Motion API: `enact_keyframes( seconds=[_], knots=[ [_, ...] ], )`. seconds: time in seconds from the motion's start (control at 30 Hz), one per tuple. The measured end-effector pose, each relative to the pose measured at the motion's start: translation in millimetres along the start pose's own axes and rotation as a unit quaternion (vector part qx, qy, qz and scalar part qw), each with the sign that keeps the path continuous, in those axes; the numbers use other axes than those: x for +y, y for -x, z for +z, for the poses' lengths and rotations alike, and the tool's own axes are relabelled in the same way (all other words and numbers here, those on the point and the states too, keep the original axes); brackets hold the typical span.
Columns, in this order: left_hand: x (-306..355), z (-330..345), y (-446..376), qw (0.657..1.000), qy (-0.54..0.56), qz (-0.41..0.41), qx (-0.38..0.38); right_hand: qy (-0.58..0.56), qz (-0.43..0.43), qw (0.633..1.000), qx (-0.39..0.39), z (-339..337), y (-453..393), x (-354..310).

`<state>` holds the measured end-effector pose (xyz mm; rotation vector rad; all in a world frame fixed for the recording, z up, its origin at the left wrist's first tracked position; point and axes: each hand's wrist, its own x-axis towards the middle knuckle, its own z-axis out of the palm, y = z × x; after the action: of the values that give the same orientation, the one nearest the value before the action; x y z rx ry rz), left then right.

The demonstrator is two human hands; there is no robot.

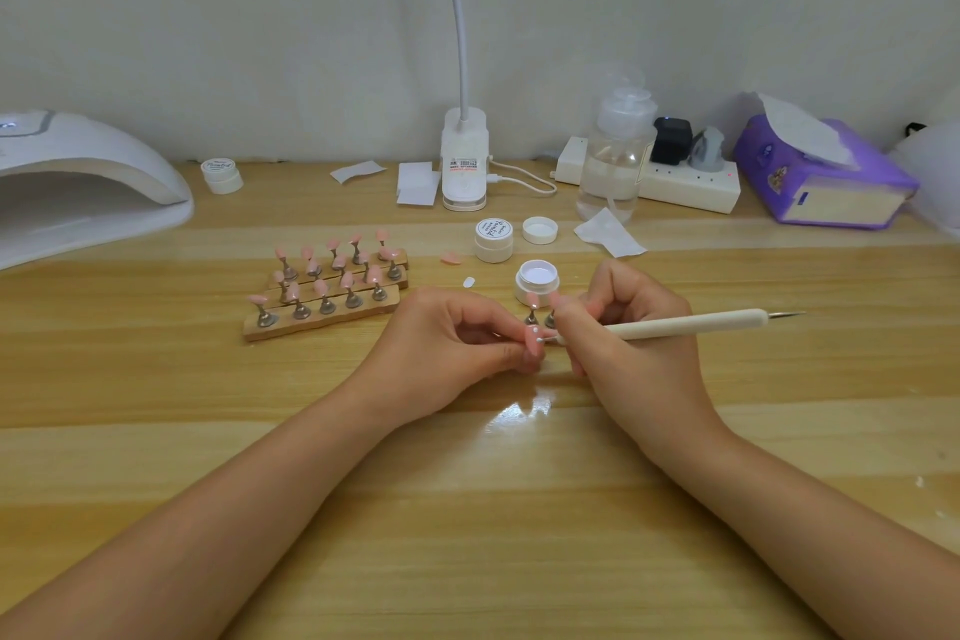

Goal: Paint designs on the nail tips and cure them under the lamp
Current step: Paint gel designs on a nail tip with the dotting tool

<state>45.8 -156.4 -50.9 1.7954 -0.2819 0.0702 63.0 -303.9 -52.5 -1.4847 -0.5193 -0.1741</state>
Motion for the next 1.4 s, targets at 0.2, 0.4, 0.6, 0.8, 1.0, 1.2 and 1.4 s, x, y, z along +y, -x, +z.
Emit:
enact_keyframes(
  seconds=[0.2, 0.4, 0.6, 0.8, 1.0, 1.2, 1.4],
  knots=[
    [-2.1, -0.7, -0.3, 1.0, 0.001, 0.001, -0.002, 0.019, 0.001, 1.0, 0.017, -1.5, -1.2, 4.2],
    [-2.6, -0.2, -1.0, 1.0, -0.004, 0.001, -0.005, 0.031, 0.004, 0.999, 0.022, -1.2, -1.5, 3.4],
    [-2.8, -0.3, -1.3, 1.0, -0.007, 0.006, -0.009, 0.033, 0.002, 0.999, 0.021, -0.5, -1.7, 3.0],
    [-2.9, 0.0, -1.3, 1.0, -0.004, 0.002, -0.006, 0.034, 0.0, 0.999, 0.022, -0.2, -1.9, 3.0],
    [-2.9, -0.2, -1.1, 1.0, -0.007, 0.004, -0.008, 0.041, 0.001, 0.999, 0.02, -0.4, -2.1, 3.2],
    [-2.9, 0.1, -1.3, 1.0, -0.005, -0.001, -0.006, 0.042, 0.003, 0.999, 0.015, -0.8, -2.2, 3.1],
    [-2.5, 0.3, -0.7, 1.0, -0.001, -0.005, -0.009, 0.022, 0.009, 1.0, 0.006, 0.2, -1.5, 2.4]
  ],
)
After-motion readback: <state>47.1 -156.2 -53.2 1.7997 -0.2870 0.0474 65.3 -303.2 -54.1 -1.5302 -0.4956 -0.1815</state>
